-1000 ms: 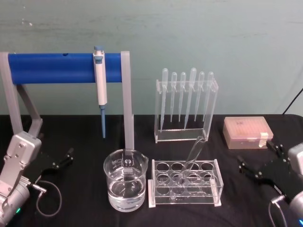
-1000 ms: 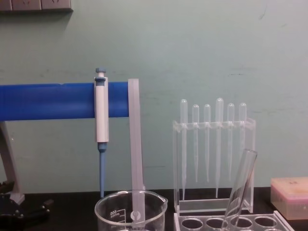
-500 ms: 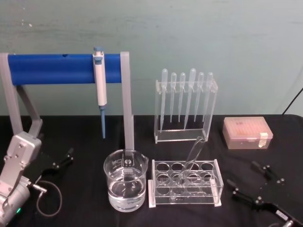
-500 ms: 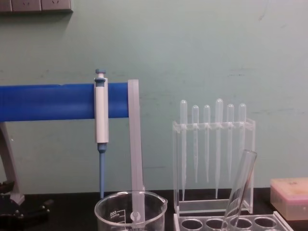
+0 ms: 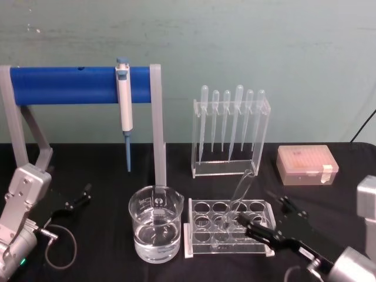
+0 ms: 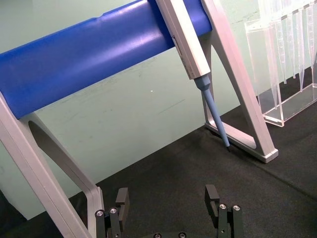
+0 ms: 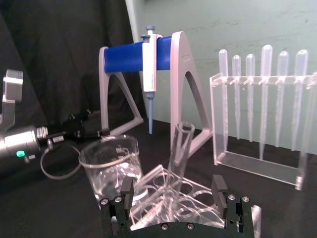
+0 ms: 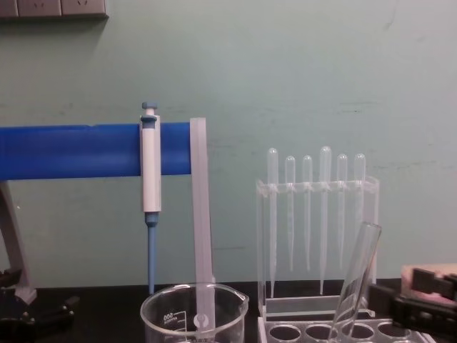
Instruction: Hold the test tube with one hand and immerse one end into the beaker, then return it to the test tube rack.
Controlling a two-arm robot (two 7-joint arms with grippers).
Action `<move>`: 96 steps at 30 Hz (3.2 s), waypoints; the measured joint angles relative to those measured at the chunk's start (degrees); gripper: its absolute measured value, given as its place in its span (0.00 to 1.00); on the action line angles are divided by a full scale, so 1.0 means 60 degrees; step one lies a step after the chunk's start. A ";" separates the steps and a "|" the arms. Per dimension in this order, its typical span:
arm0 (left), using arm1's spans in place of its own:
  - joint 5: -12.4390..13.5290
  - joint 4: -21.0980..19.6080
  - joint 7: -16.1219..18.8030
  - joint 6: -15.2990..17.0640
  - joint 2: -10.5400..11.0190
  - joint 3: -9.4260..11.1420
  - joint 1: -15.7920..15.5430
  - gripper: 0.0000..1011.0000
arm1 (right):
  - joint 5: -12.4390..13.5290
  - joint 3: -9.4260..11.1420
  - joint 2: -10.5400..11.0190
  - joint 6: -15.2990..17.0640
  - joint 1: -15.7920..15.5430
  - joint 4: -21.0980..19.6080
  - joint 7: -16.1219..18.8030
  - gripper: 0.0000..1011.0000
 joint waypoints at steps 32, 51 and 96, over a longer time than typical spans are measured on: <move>0.0000 0.0000 0.0000 0.0000 0.0000 -0.0001 -0.0001 0.99 | 0.0381 0.0020 -0.1953 0.0921 0.1122 0.1244 -0.0146 0.75; -0.0001 0.0000 0.0000 0.0000 0.0000 0.0000 -0.0001 0.99 | 0.0431 0.0085 -0.2089 0.0924 0.1178 0.1303 -0.0153 0.22; 0.0000 0.0000 0.0000 0.0000 0.0000 -0.0001 -0.0001 0.99 | -0.1321 0.0163 -0.0621 0.2677 0.1965 -0.1609 0.0092 0.22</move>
